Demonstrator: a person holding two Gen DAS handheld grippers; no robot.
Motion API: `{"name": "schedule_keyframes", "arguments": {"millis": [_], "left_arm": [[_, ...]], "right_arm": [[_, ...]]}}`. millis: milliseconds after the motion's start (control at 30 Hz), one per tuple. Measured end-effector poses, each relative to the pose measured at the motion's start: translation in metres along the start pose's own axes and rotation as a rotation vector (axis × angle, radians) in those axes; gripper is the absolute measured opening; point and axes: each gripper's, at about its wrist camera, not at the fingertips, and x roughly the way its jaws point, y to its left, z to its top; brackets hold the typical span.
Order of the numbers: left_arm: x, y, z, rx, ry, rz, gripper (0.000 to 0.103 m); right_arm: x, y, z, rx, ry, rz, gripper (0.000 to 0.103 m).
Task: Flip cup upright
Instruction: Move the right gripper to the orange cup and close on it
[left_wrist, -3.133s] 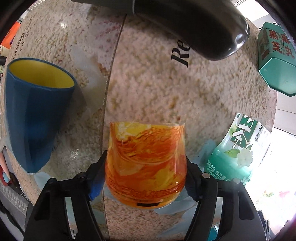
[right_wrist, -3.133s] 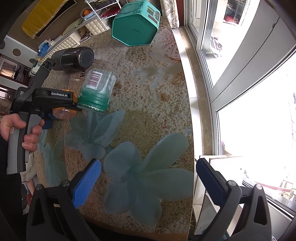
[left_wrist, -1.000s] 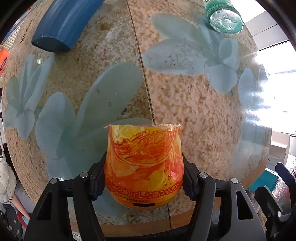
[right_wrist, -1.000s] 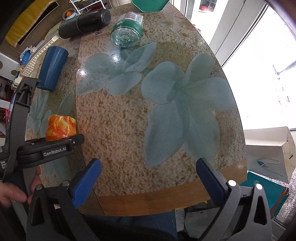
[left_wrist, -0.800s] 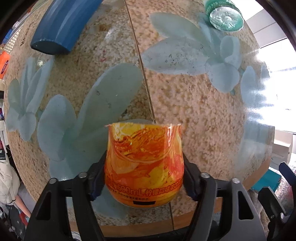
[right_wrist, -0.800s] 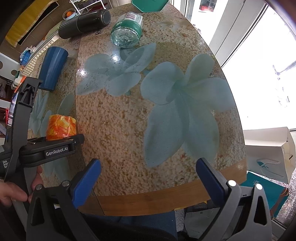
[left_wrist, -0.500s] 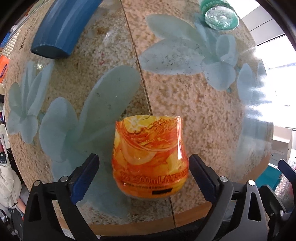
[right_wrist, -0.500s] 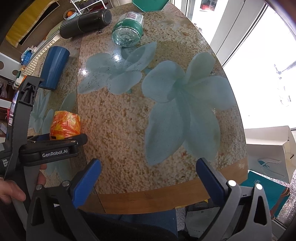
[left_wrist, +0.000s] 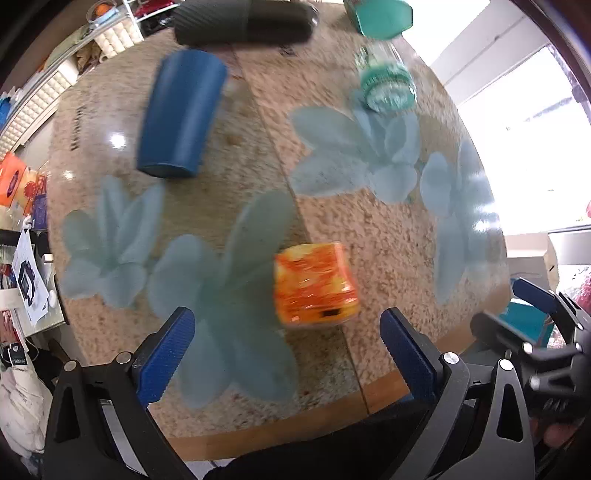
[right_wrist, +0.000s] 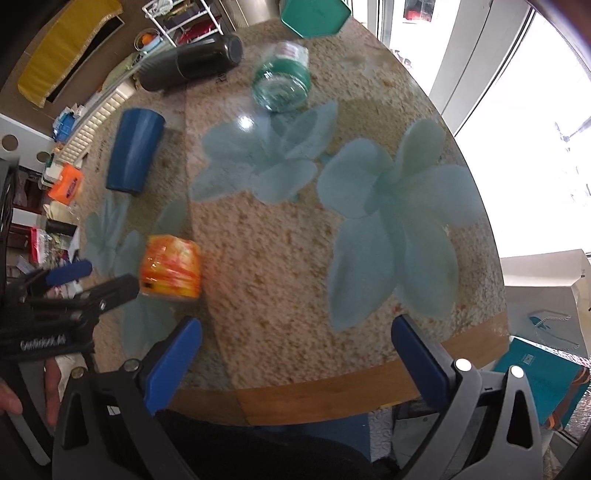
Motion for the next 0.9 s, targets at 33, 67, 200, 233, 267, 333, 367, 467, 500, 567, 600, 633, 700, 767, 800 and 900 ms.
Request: {"name": "schedule_keyframes", "arguments": {"millis": [33,67,200,233,267,333,367,467,500,567,600,633,700,767,800,900], "left_arm": [[-0.005,0.006,0.001,-0.007,-0.004,-0.001,0.101],[-0.007,0.012,-0.002,-0.015,-0.006,-0.005,0.101],[-0.010,0.040,-0.012,-0.030,-0.001,0.013,0.101],[-0.009,0.047,-0.016,-0.039,0.004,0.015,0.101],[-0.008,0.055,-0.020,-0.047,0.012,0.017,0.101],[-0.004,0.067,-0.025,-0.067,0.021,0.017,0.101],[-0.003,0.073,-0.028,-0.076,0.024,0.017,0.101],[0.003,0.086,-0.034,-0.099,0.034,0.011,0.101],[0.005,0.090,-0.036,-0.100,0.034,0.012,0.101],[0.011,0.094,-0.037,-0.095,0.039,0.024,0.101],[0.015,0.096,-0.038,-0.093,0.043,0.027,0.101],[0.018,0.098,-0.039,-0.090,0.049,0.024,0.101],[0.024,0.102,-0.041,-0.093,0.065,0.018,0.101],[0.029,0.104,-0.043,-0.097,0.078,0.017,0.101],[0.032,0.105,-0.044,-0.097,0.083,0.019,0.101],[0.040,0.108,-0.047,-0.088,0.095,0.028,0.101]], "right_arm": [[-0.002,0.003,0.002,-0.002,-0.006,0.002,0.103],[-0.004,0.007,0.003,-0.008,-0.010,0.002,0.103],[-0.007,0.029,0.013,-0.040,-0.024,-0.009,0.103],[-0.006,0.036,0.016,-0.047,-0.024,-0.007,0.103],[-0.005,0.042,0.017,-0.057,-0.023,-0.005,0.103],[0.000,0.054,0.022,-0.080,-0.011,-0.008,0.103],[0.004,0.060,0.024,-0.091,-0.001,-0.011,0.103],[0.018,0.071,0.029,-0.111,0.035,-0.018,0.103],[0.023,0.075,0.031,-0.116,0.047,-0.021,0.103],[0.034,0.083,0.035,-0.131,0.076,-0.031,0.103],[0.041,0.088,0.037,-0.139,0.093,-0.038,0.103],[0.043,0.091,0.037,-0.141,0.106,-0.040,0.103],[0.054,0.097,0.038,-0.143,0.134,-0.034,0.103],[0.064,0.104,0.040,-0.148,0.156,-0.047,0.103],[0.068,0.107,0.041,-0.150,0.163,-0.052,0.103],[0.081,0.110,0.047,-0.141,0.194,-0.046,0.103]]}}
